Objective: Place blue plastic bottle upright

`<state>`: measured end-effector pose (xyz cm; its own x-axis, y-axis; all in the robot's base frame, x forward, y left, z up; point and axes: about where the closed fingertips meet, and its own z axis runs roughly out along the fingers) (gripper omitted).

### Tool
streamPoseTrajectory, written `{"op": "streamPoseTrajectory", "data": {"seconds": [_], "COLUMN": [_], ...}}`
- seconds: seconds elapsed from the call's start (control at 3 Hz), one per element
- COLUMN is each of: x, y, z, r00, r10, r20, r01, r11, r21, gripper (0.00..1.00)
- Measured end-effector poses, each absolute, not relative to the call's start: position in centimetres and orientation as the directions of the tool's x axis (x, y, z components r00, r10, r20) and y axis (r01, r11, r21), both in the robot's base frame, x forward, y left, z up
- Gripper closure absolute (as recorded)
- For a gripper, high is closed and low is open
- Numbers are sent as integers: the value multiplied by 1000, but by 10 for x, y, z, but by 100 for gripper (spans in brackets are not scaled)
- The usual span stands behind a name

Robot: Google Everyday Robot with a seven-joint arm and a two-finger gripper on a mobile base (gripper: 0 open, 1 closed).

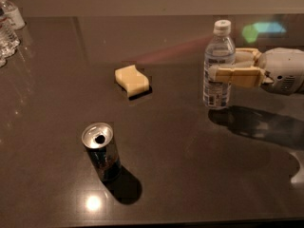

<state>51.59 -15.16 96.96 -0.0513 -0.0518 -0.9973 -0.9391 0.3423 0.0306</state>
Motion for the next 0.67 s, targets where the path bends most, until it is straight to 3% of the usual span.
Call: {"op": "streamPoseTrajectory", "data": {"seconds": [0.67], "x": [515], "y": [-164], "z": [958], "r00": [-5], "r10": [18], "r20": [-1000], "r01": [-945], "r11": [328], "r21": [11], "gripper": [100]}}
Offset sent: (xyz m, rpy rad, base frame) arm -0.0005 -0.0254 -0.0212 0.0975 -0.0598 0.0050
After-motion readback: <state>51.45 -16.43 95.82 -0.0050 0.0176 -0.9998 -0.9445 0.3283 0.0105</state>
